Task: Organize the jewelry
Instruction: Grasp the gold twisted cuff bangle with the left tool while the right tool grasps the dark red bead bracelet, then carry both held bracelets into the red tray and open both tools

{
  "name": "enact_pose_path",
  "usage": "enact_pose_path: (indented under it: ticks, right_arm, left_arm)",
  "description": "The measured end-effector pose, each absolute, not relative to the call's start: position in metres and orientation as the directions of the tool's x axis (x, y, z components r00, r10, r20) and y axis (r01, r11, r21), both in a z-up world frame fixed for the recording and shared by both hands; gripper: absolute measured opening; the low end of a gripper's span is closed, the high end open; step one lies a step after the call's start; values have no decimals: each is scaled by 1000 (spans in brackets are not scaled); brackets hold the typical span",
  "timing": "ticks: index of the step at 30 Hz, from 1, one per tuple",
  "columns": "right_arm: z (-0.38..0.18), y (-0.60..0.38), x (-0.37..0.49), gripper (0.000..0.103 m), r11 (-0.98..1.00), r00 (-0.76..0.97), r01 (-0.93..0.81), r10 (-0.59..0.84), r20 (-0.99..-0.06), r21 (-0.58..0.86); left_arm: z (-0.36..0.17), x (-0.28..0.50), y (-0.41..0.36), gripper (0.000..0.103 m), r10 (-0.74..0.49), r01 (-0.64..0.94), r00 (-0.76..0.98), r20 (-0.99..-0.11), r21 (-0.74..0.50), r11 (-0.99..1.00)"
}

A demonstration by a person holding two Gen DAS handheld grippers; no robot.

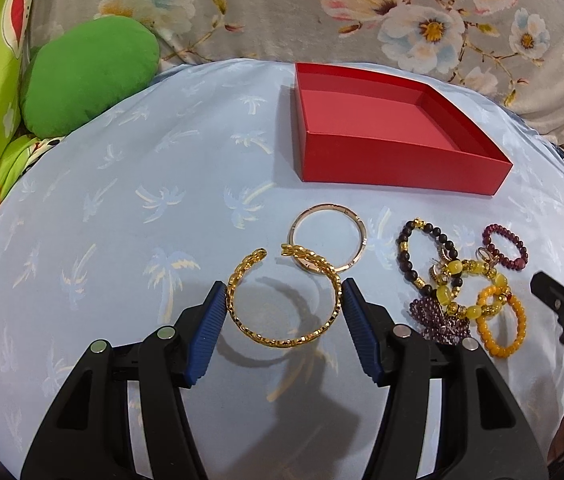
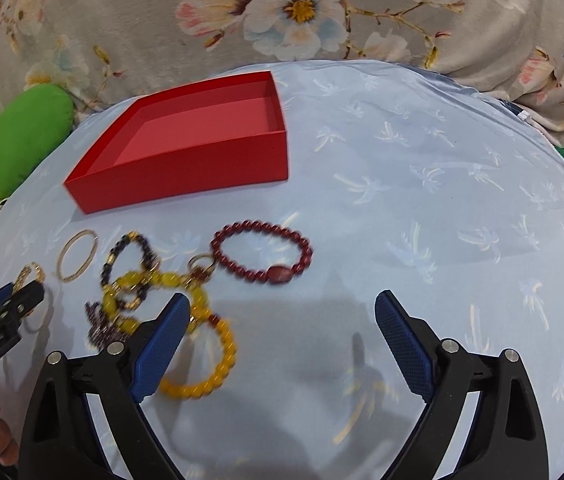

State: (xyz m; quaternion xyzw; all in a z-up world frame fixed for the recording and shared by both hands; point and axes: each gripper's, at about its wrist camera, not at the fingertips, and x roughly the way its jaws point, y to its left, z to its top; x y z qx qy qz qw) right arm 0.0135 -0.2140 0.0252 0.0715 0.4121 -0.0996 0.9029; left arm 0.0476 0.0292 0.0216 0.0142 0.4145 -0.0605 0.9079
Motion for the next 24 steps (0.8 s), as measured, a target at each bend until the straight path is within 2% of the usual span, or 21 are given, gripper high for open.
enact_pose_path:
  ticks: [5,9,11,13,15,16,19,24]
  right_arm:
    - [20,-228,38,75,961,631,269,-120,-766,71]
    - [11,-237,54,57,954,613,288,-113,-782,89]
    - [5,-239,58,45,953,597,290,-106,-795,91]
    - [5,-238,58,41,954,604,288,-118,-788,77]
    - [4,-235,58,30,957,600,286,-142,-787,45]
    - [4,-233,57,22,959,599,284,-155,-785,27]
    - [4,-231,54,10,963,602,269,-145,-785,29]
    - [7,-228,46,7,965,599,260,-132,-790,37]
  left_arm:
    - [22,54,28,56,-99,123,646,-757,-25,992]
    - [20,60,29,56,-102,120,641,-761,-32,992]
    - [19,62,29,56,-104,121,638,-763,-34,992]
    - [16,64,29,56,-105,121,633,-767,-36,992]
    - [14,64,29,56,-105,121,627,-772,-37,992]
    - [12,65,29,56,-106,121,625,-774,-38,992]
    - [10,64,29,56,-106,120,620,-777,-40,992]
    - [10,58,33,56,-110,116,615,-781,-48,992]
